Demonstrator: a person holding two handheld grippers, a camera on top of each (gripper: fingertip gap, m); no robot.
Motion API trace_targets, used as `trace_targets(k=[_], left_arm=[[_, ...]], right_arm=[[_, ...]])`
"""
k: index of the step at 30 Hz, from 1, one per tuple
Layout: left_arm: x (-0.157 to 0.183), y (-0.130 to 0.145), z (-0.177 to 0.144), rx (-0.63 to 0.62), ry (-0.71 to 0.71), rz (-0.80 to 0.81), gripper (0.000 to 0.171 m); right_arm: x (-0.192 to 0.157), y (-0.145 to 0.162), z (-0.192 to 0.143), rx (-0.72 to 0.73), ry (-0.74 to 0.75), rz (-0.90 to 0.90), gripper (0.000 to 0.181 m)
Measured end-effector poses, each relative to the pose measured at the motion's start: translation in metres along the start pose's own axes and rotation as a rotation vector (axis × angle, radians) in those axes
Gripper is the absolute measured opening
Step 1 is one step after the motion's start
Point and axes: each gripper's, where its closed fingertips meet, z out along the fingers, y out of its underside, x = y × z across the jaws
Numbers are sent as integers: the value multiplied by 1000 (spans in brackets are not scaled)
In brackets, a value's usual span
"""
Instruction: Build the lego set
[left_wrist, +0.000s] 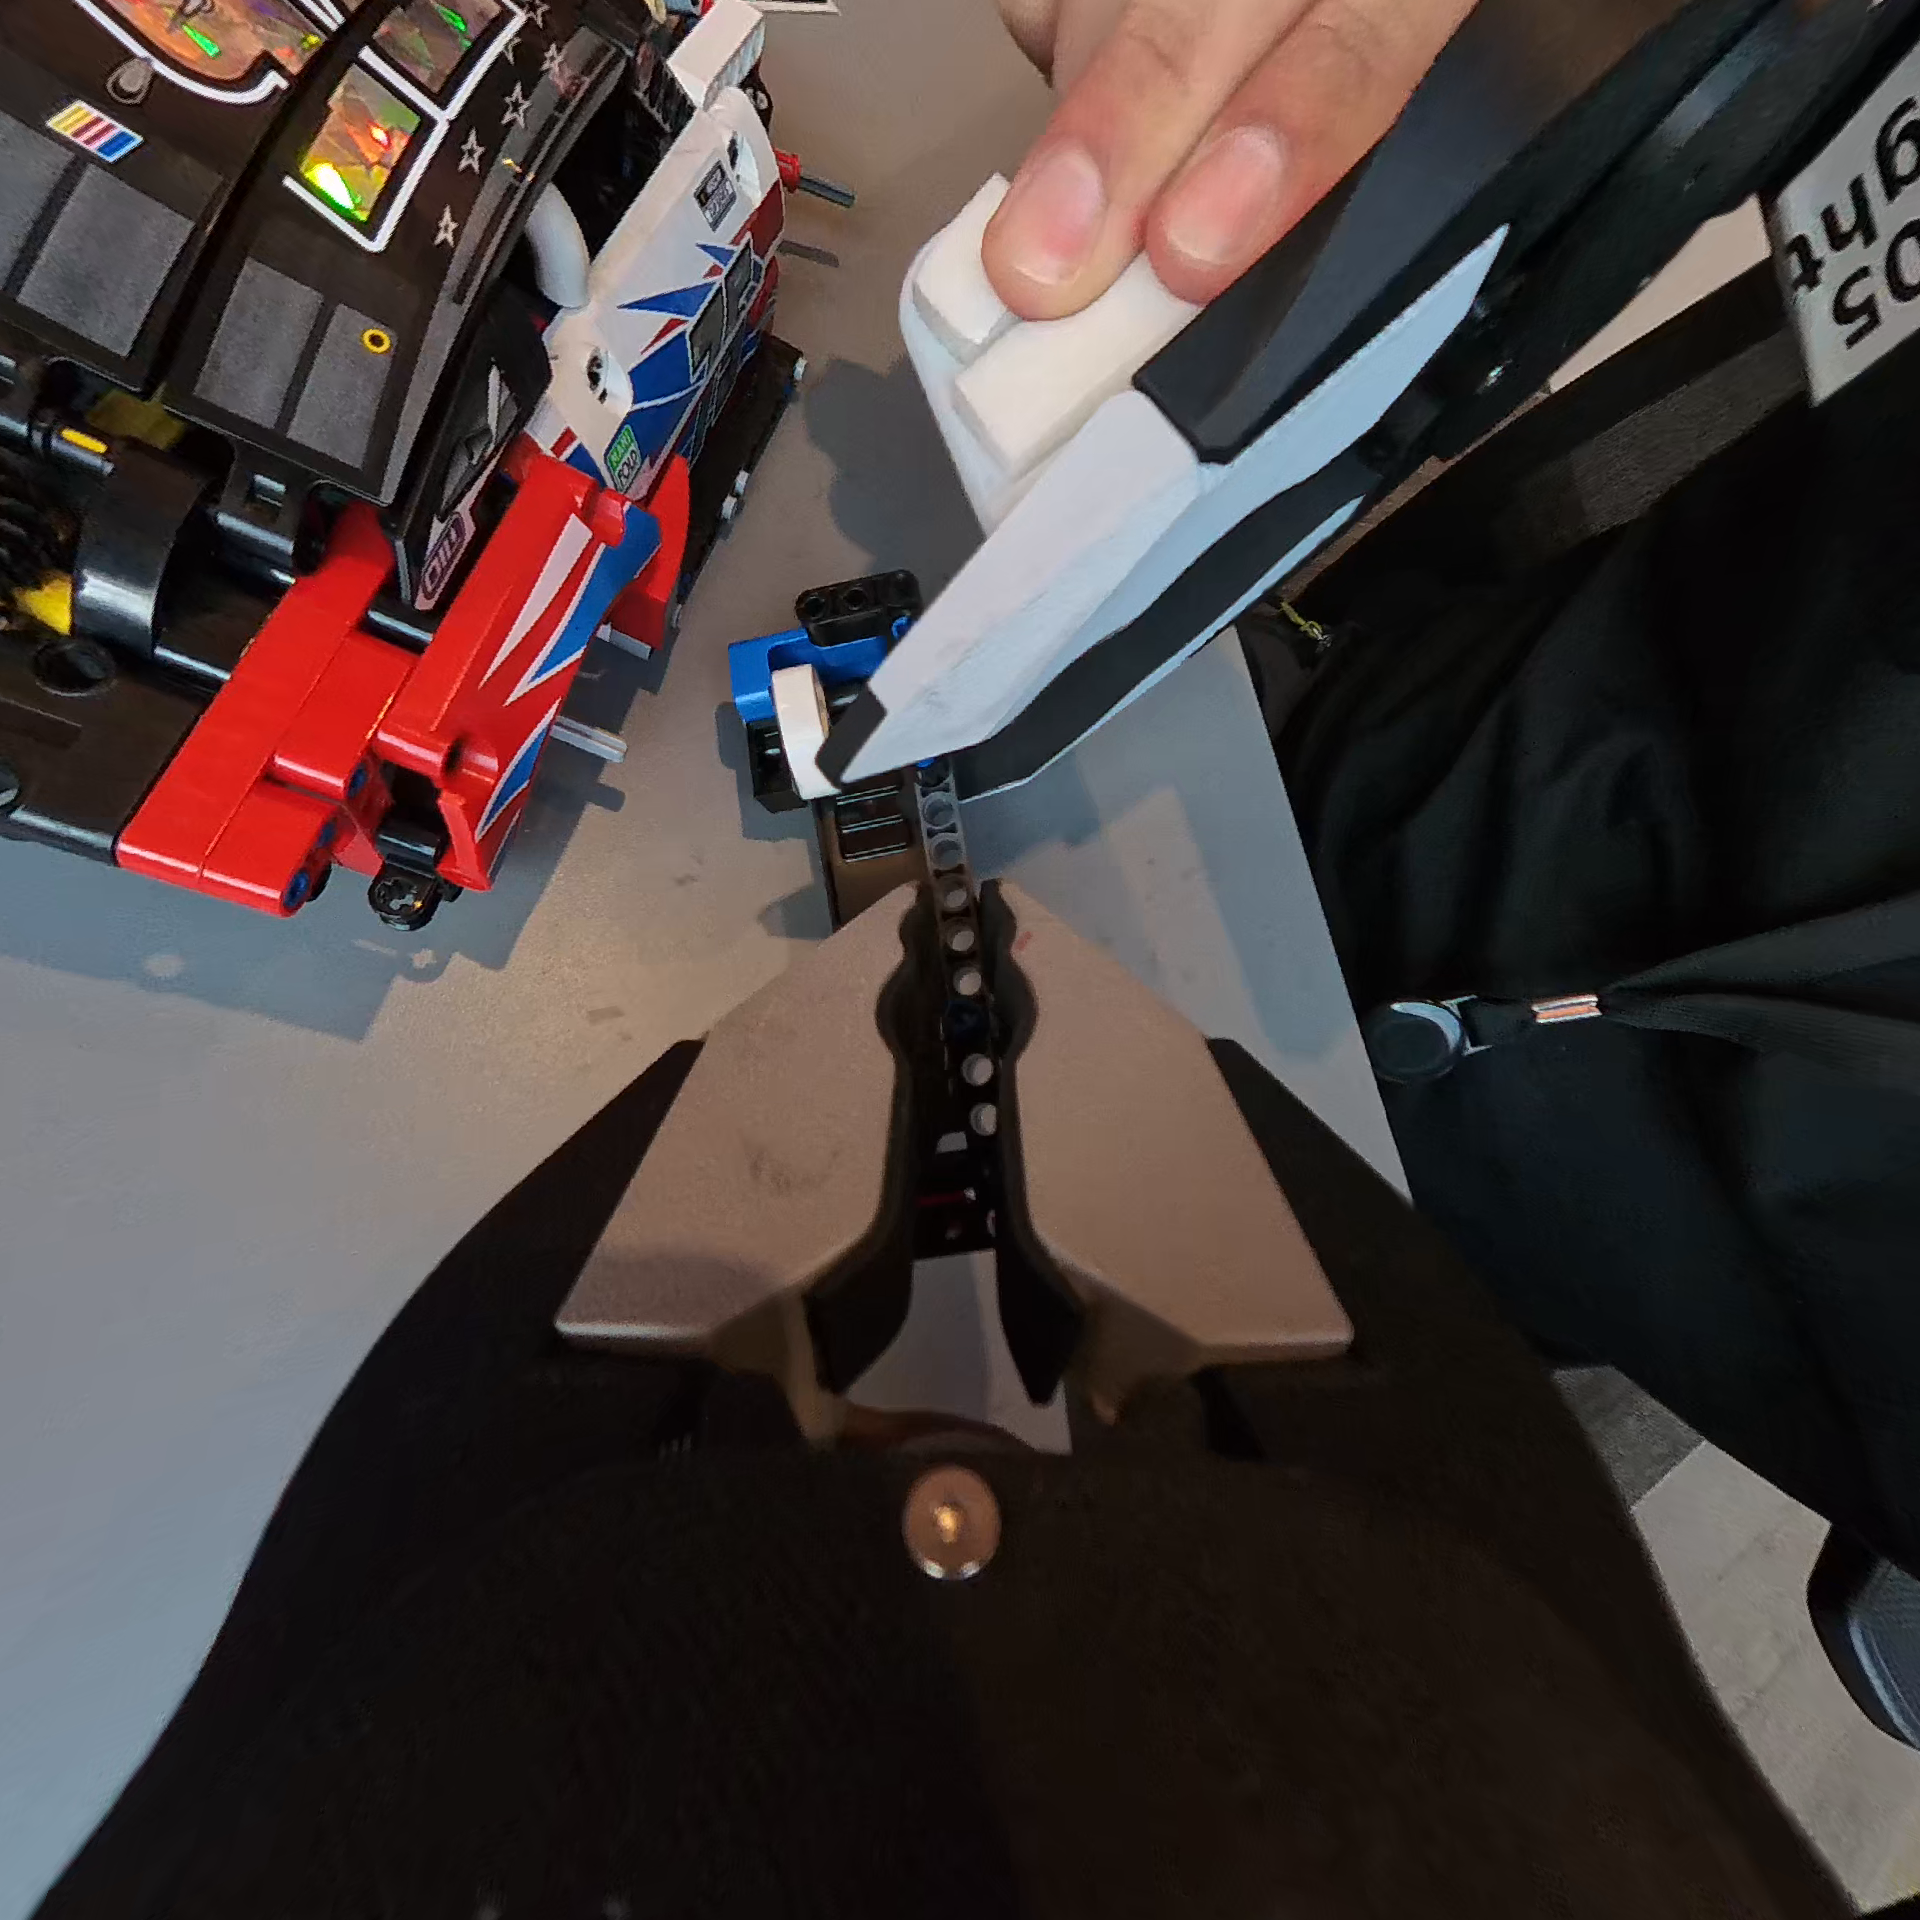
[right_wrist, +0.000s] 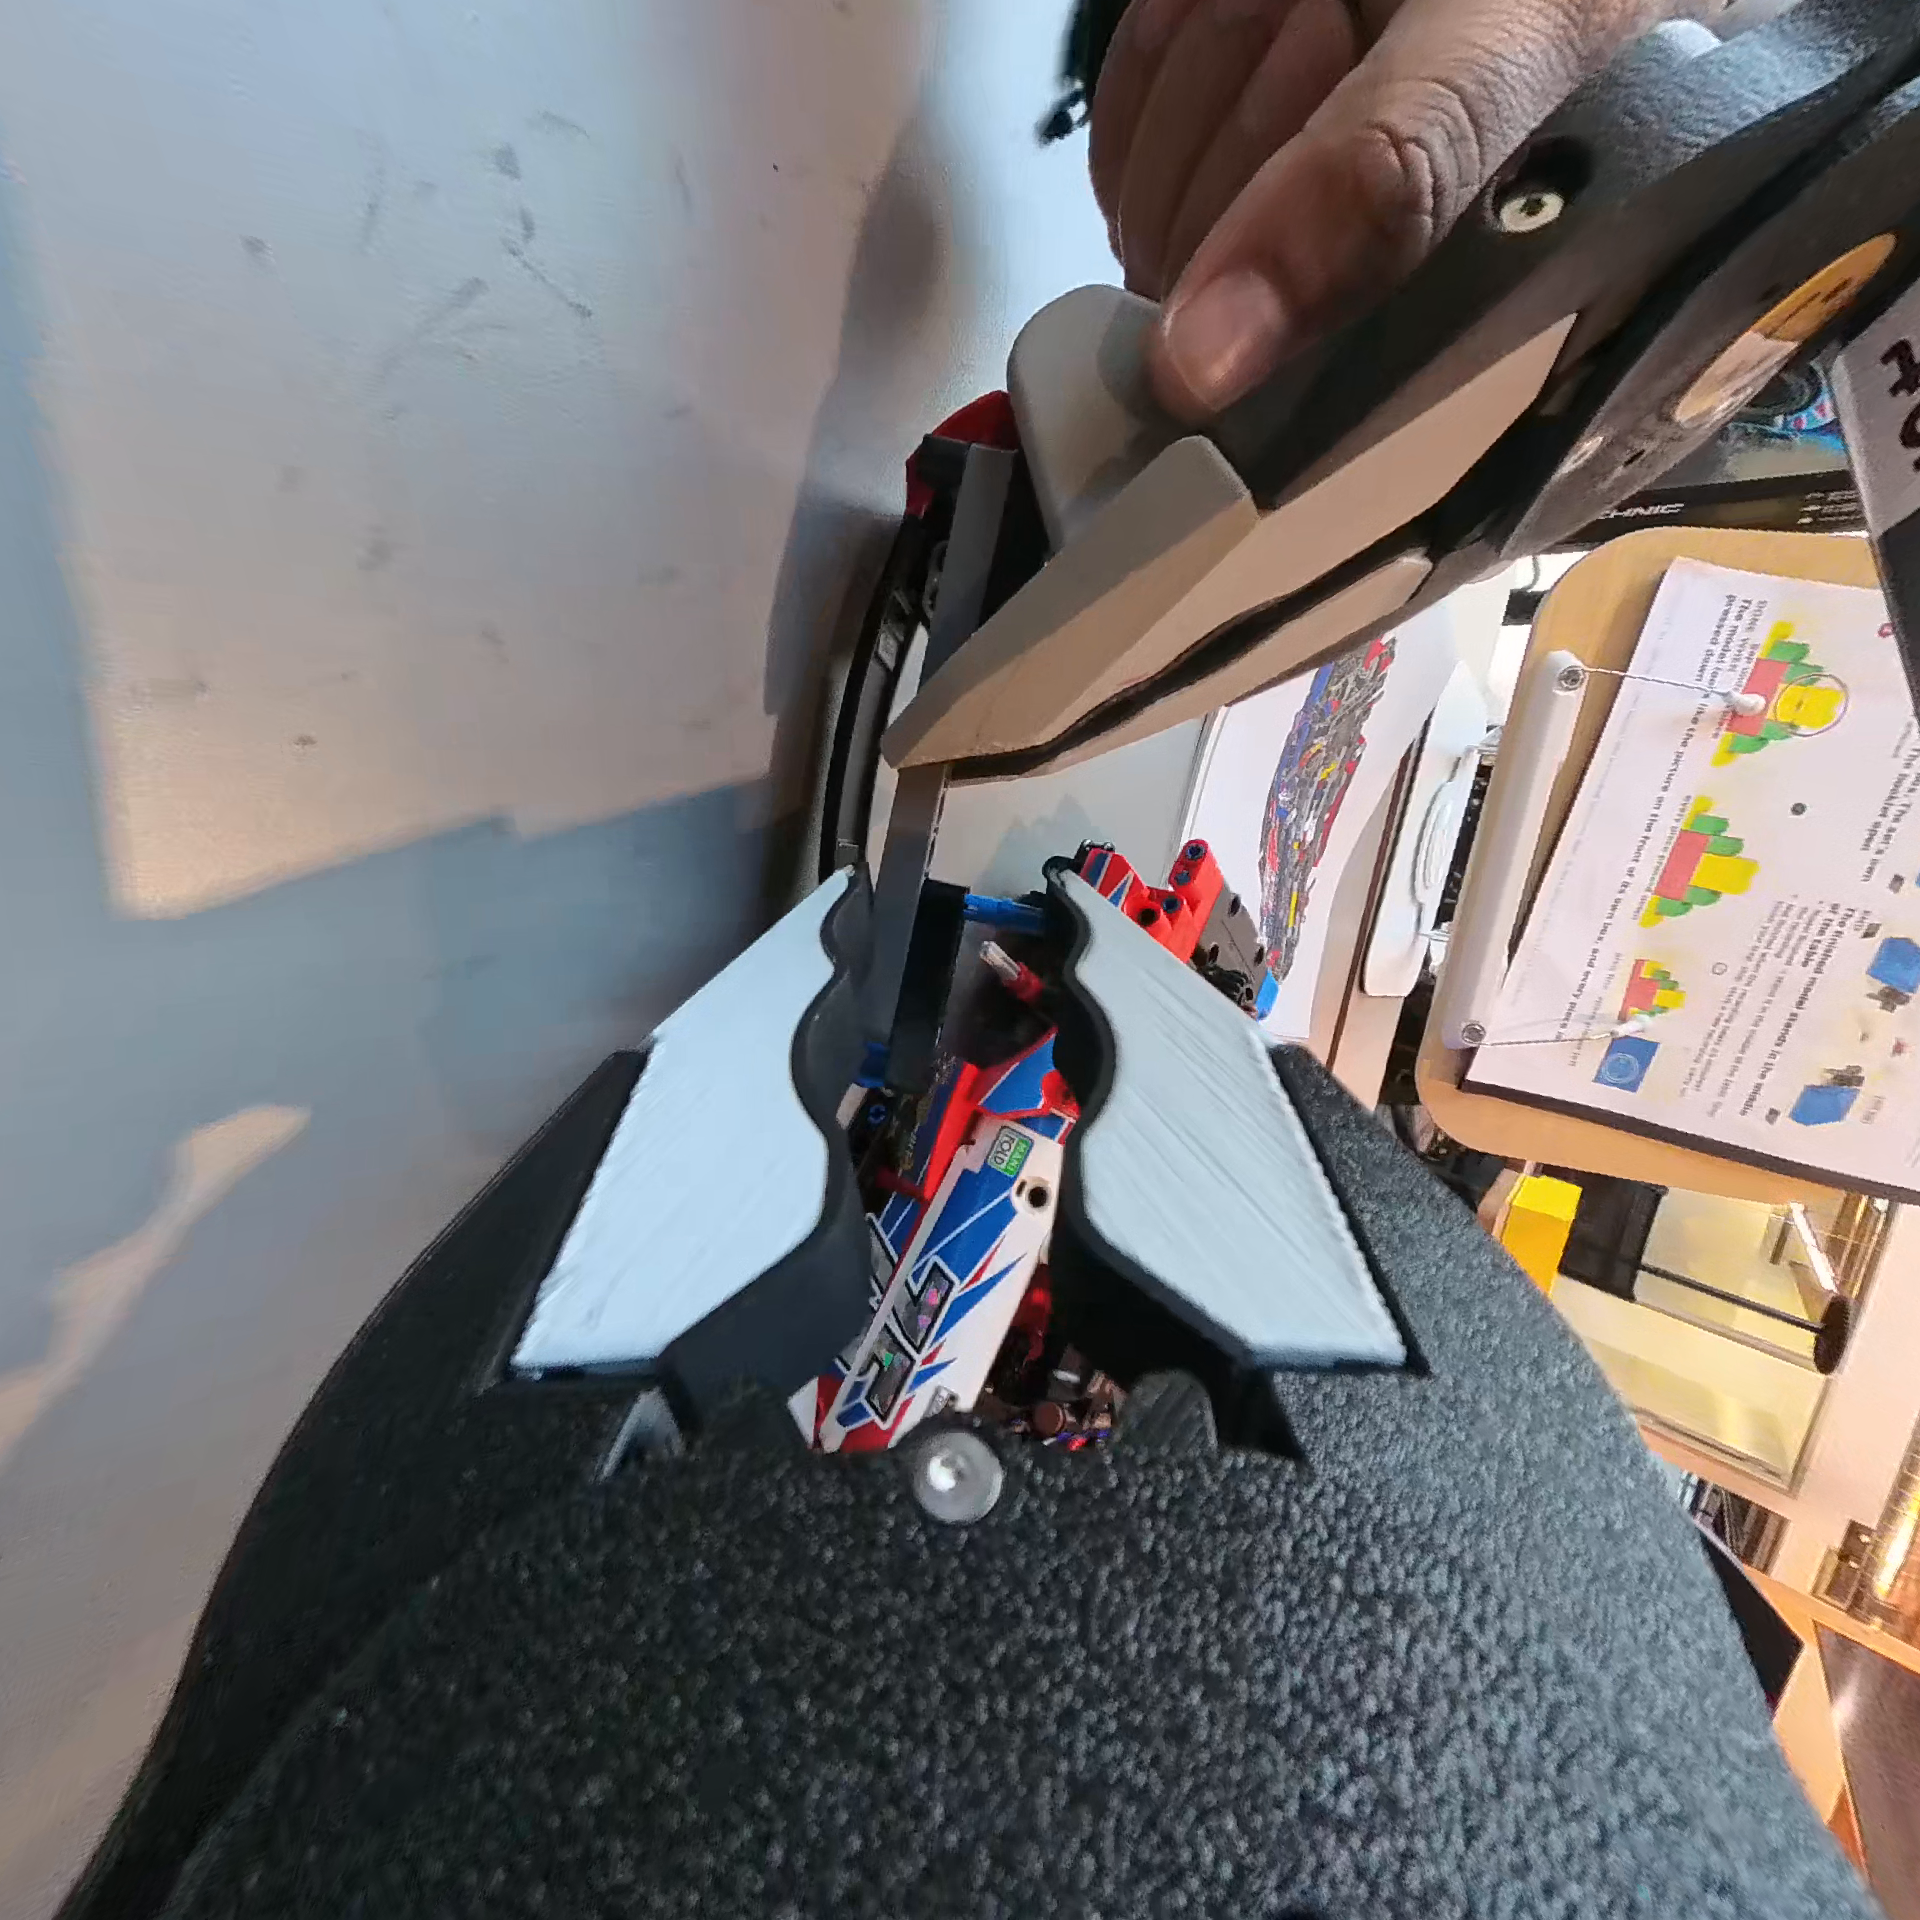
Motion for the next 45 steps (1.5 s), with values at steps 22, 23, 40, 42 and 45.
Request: trace_targets(k=[22,23,40,42,45], left_arm=[[5,24,1,-189,-356,460,8],[4,24,2,-188,-363,454,11],[48,-33,-43,373,81,64,5],[58,-41,-50,459,192,-8,5],[64,-45,-54,538,298,-84,5]], right_arm=[[-11,-21,-30,165,-405,625,13],[-11,-18,-28,142,-397,628,18],[36,-26,-62,773,-292,1004,78],[40,-34,-66,826,-308,943,70],[47,-37,-61,806,-295,898,56]])
